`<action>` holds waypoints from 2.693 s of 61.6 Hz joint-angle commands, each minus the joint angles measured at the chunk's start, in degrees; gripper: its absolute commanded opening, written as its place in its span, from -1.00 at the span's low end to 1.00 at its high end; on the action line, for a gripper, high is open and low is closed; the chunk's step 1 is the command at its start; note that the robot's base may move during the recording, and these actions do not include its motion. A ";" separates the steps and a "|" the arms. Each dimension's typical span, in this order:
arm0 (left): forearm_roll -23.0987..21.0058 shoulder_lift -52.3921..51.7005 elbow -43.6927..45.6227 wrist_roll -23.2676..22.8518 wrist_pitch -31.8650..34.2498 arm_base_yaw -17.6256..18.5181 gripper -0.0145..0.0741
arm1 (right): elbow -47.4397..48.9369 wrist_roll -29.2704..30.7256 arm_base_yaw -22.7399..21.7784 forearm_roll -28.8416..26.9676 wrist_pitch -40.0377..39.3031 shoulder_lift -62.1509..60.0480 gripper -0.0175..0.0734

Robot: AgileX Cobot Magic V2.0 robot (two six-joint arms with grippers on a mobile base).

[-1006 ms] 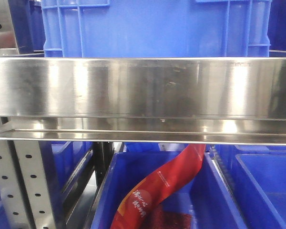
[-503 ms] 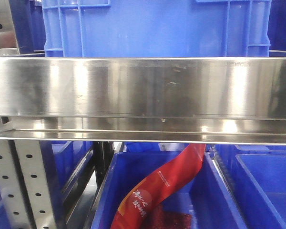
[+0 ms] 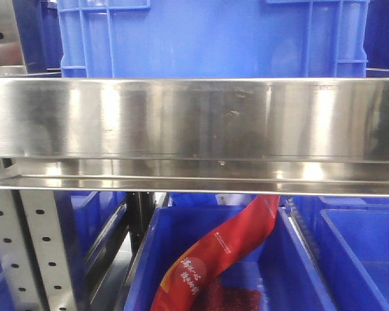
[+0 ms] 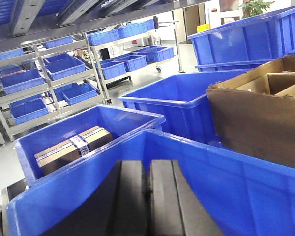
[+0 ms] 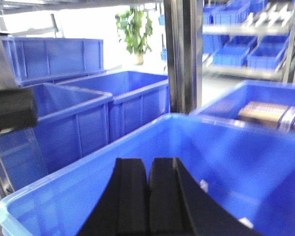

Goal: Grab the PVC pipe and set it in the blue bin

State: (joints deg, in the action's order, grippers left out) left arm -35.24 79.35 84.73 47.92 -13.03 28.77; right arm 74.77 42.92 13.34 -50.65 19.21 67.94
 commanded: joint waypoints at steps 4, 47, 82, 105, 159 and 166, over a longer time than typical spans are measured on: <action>-0.57 -3.59 -2.67 -0.55 0.93 0.20 -0.92 | -0.38 0.20 -0.20 1.34 -0.37 -2.38 -0.97; -6.05 -17.53 -16.09 -0.55 5.35 0.20 -0.92 | -15.21 0.20 -0.20 1.45 -9.81 -19.00 -0.97; -6.98 -31.83 -29.34 -0.55 7.46 0.20 -0.92 | -24.30 0.20 -0.31 1.50 -6.46 -27.47 -0.97; -6.78 -34.09 -33.05 -0.55 7.26 0.20 -0.92 | -27.03 0.20 -0.31 4.80 -4.83 -27.72 -0.97; -5.52 -34.35 -33.84 -0.55 7.30 0.20 -0.92 | -27.03 -2.73 -0.31 19.21 -0.32 -27.72 -0.97; -5.52 -34.35 -33.84 -0.55 7.42 0.20 -0.92 | -27.03 -2.93 -0.31 19.21 -0.32 -27.72 -0.97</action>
State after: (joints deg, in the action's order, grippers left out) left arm -40.85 45.37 50.93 47.80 -6.54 28.77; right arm 47.82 40.51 13.34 -31.92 19.31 40.62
